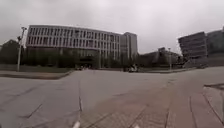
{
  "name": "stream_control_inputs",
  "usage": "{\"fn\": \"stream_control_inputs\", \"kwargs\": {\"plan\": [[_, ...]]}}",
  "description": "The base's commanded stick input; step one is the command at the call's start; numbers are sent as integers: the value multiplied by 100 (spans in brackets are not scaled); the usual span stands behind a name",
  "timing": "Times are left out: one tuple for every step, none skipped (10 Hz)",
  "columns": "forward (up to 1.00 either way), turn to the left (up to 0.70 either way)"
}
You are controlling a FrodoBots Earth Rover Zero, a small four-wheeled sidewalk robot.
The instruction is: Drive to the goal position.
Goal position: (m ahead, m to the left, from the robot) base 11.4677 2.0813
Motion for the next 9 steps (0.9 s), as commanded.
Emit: {"fn": "stream_control_inputs", "kwargs": {"plan": [[70,0],[70,0],[70,0],[70,0],[70,0],[70,0],[70,0],[70,0],[70,0]]}}
